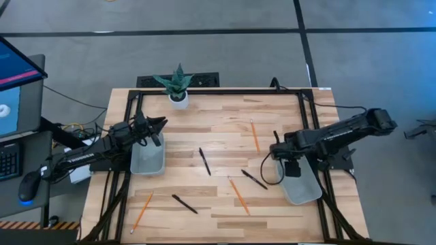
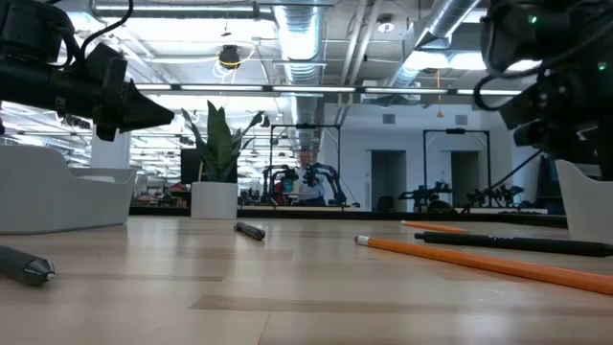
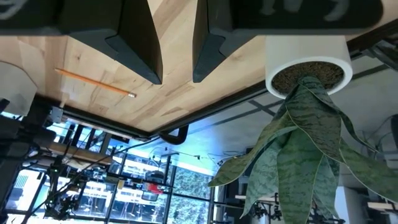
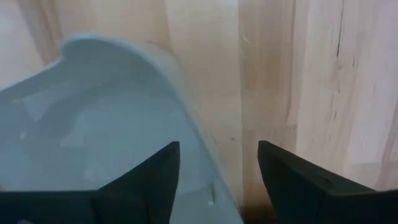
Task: Sort pens & pencils
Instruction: Move the right gray bin to the middle of the table
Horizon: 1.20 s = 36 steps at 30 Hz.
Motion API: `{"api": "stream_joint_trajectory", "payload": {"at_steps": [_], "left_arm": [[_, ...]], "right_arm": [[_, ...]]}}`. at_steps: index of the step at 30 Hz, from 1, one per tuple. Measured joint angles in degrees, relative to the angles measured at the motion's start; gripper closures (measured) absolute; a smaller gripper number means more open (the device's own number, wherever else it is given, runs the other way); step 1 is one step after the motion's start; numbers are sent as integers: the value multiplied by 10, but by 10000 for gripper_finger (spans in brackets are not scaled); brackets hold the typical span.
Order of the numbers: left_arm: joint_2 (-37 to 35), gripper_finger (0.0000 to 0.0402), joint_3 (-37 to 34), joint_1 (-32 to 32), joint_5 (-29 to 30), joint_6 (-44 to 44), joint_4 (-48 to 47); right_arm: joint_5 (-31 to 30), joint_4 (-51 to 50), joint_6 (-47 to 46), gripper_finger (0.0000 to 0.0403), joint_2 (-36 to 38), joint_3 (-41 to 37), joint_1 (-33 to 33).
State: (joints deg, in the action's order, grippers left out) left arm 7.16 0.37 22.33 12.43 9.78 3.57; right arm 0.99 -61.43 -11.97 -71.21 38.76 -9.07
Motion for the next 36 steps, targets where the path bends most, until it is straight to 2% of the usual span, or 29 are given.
{"api": "stream_joint_trajectory", "payload": {"at_steps": [10, 19, 36], "left_arm": [[0, 323, 0, 0, 0, 2, 0], [0, 323, 0, 0, 0, -1, 0], [0, 323, 0, 0, 0, -5, 0]], "right_arm": [[4, 0, 1, 300, -58, 0, 13], [8, 7, -1, 377, -55, 1, 14], [4, 1, 4, 382, -56, 57, 13]]}}
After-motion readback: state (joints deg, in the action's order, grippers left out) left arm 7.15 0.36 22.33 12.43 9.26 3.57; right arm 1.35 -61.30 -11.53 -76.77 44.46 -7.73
